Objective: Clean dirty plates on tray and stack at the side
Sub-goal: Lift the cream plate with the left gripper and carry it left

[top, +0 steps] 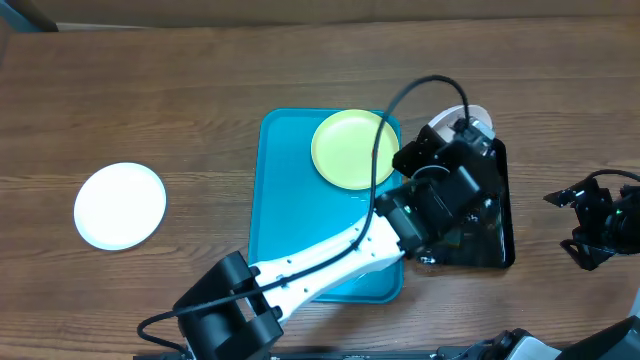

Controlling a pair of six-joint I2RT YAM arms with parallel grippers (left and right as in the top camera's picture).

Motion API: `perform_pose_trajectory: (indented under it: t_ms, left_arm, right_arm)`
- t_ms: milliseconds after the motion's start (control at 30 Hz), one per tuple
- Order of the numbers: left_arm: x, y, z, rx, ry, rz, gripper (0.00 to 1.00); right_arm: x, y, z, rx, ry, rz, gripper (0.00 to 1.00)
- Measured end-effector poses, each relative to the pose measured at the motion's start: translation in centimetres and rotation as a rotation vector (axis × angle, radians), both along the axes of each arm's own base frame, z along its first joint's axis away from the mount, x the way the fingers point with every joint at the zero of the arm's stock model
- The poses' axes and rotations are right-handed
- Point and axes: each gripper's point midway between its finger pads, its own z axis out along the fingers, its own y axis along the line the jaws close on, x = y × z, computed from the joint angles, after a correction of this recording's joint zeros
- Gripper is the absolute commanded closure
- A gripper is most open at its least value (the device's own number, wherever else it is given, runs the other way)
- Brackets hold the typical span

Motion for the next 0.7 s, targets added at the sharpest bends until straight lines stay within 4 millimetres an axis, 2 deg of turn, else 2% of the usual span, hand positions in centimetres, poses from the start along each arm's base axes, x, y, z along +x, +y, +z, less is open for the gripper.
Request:
perform_pose_trajectory:
  t_ms: [133, 300, 433, 700]
  left_arm:
    - [-1.0, -0.8, 2.4, 0.084, -0.110, 0.006, 0.96]
    - [-2.8, -1.8, 3.8, 0.198, -0.172, -0.015, 0.96]
    - [-2.7, -1.3, 4.2, 0.272, -0.191, 0.000, 0.96]
    - [-2.7, -1.0, 4.3, 0.304, -0.196, 0.008, 0.96]
  right_arm:
    - [0.0, 0.0, 0.0, -0.002, -0.002, 0.003, 0.10]
    - [0.1, -0.1, 0.0, -0.004, -0.005, 0.003, 0.10]
    - [0.1, -0.1, 0.0, -0.007, -0.008, 0.004, 0.10]
    - [0.2, -0.1, 0.0, -0.007, -0.008, 0.004, 0.09]
